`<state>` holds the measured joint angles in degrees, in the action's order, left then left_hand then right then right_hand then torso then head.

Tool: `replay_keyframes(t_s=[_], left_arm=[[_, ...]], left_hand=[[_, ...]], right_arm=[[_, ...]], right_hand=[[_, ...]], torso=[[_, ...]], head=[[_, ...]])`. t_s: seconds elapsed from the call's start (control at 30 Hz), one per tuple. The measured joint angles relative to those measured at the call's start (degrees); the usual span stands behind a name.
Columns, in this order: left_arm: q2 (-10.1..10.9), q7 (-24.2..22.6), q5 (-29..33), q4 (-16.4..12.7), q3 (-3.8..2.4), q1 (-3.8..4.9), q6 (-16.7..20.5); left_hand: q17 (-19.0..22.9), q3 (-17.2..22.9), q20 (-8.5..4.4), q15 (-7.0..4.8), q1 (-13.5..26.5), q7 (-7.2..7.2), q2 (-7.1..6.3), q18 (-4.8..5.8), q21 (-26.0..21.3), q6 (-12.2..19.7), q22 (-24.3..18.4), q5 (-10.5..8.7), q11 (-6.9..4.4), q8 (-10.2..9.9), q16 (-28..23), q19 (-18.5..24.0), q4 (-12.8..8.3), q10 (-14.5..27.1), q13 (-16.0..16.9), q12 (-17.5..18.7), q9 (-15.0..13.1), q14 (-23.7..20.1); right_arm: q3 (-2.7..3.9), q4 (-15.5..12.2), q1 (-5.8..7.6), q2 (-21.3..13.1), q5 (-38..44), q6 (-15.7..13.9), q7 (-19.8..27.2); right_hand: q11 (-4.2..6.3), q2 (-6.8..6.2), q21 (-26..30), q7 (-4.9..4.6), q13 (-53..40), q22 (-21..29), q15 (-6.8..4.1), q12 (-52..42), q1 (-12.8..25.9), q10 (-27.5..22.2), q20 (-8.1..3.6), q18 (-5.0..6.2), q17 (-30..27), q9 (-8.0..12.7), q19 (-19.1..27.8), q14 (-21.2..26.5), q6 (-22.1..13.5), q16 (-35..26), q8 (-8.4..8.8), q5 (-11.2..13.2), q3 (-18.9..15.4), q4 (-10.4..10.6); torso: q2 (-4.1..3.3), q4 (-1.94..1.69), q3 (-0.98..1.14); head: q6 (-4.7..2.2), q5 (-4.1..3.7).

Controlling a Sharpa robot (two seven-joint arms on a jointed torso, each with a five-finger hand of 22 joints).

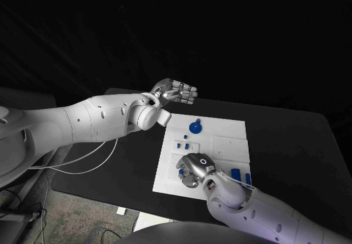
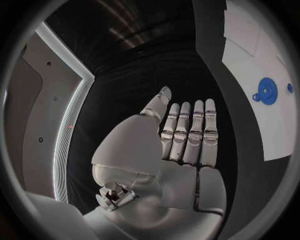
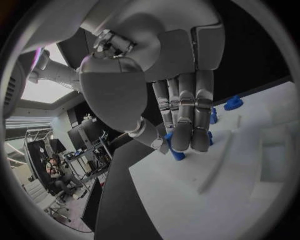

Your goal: Assemble the parts on the task board

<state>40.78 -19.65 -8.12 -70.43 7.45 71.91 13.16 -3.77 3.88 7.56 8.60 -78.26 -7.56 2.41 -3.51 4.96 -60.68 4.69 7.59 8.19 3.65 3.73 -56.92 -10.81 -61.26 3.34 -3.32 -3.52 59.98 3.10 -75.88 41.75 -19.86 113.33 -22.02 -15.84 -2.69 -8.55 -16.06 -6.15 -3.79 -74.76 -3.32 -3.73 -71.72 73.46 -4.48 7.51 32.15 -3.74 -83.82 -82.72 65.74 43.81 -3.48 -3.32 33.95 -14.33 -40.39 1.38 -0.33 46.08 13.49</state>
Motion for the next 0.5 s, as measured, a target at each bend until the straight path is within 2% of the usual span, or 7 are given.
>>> replay_keyframes(t_s=[0.2, 0.37, 0.5], left_arm=[[0.0, 0.1, 0.0, 0.0, 0.02, 0.00, 0.0], [0.0, 0.2, 0.0, 0.0, 0.04, 0.00, 0.0], [0.1, 0.2, 0.0, 0.1, 0.05, 0.00, 0.0]], left_hand=[[0.0, 0.0, 0.00, 0.00, 0.0, 0.00, 0.00, 0.00, 0.0, 0.0, 0.0, 0.00, 0.19, 0.0, 0.0, 0.0, 0.0, 0.2, 0.0, 0.0, 0.0, 0.0], [0.0, 0.0, 0.00, 0.00, 0.0, 0.00, 0.00, 0.00, 0.0, 0.0, 0.0, 0.00, 0.19, 0.0, 0.0, 0.0, 0.0, 0.2, 0.0, 0.0, 0.0, 0.0], [0.0, 0.0, 0.00, 0.00, 0.0, 0.00, 0.00, 0.00, 0.0, 0.0, 0.0, 0.00, 0.19, 0.0, 0.0, 0.0, 0.0, 0.2, 0.0, 0.0, 0.0, 0.0]], right_arm=[[-0.19, -0.1, -0.25, -0.2, -0.8, -1.1, -0.1], [-0.19, -0.7, -0.25, -0.7, -1.5, -2.3, -0.2], [-0.17, -1.7, -0.24, -1.7, -2.4, -3.6, -0.2]], right_hand=[[-0.96, -1.29, 0.7, -0.51, 0.4, 0.7, 0.54, 0.1, 1.3, -3.1, 0.20, 0.07, -0.2, 0.1, -0.2, -0.2, -1.6, 0.0, 0.00, 0.4, -2.9, 0.5], [-2.09, -2.35, 2.7, -1.09, 0.4, 1.8, 1.24, 0.1, 0.2, -7.7, 1.04, 0.08, -0.6, 0.1, -0.2, 0.0, -3.6, 0.0, 0.00, 0.4, -6.9, 0.7], [-2.55, -1.83, 3.3, -1.45, 0.4, 2.9, 1.40, -0.2, -1.4, -9.9, 1.54, 1.28, -1.1, 0.1, -0.1, -0.2, -5.1, 0.0, 0.00, 0.4, -12.3, 2.1]], torso=[[-0.01, -0.01, -0.01], [-0.01, -0.07, -0.03], [0.00, -0.06, -0.05]], head=[[0.01, -0.16], [-0.10, -0.27], [-0.11, -0.29]])
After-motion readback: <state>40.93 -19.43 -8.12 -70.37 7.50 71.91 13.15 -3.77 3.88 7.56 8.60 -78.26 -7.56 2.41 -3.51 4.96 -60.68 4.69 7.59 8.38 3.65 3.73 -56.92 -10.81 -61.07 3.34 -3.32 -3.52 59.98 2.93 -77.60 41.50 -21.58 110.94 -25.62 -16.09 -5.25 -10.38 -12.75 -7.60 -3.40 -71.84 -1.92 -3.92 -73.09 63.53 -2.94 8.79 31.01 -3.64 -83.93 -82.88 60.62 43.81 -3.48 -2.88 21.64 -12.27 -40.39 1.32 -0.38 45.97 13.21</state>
